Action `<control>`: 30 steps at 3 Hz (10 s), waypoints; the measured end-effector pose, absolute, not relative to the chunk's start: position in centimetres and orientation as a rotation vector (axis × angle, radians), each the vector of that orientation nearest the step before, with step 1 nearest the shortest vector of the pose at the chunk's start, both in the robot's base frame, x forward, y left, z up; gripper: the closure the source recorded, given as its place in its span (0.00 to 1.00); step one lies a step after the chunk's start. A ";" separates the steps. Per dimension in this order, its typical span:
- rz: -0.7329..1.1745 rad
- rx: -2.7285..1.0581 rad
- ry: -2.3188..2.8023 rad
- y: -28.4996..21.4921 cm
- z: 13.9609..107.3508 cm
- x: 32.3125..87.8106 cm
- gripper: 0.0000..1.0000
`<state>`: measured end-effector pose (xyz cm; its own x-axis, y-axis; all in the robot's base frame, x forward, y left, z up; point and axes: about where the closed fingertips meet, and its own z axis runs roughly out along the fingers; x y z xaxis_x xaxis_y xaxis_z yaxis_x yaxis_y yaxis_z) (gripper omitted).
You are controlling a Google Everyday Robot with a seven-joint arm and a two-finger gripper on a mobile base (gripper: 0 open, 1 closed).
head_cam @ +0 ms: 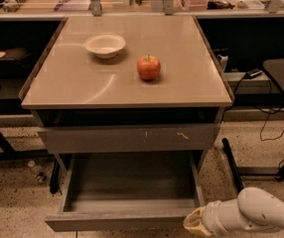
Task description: Close middle drawer
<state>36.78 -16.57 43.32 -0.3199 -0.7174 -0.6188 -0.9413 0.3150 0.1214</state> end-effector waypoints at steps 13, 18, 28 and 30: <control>0.614 -1.583 1.821 -12.1 45.5 51.4 0.38; 0.635 -1.526 1.834 -12.9 43.6 54.0 0.39; 0.807 -1.468 1.946 -12.1 38.5 49.6 0.80; 0.807 -1.468 1.946 -12.1 38.5 49.6 0.34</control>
Offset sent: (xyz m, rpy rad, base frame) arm 0.0024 0.0059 -0.0233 0.0323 0.0018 0.0114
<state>49.60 -12.07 38.53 -0.2384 -0.6268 -0.7418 -0.9678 0.2166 0.1280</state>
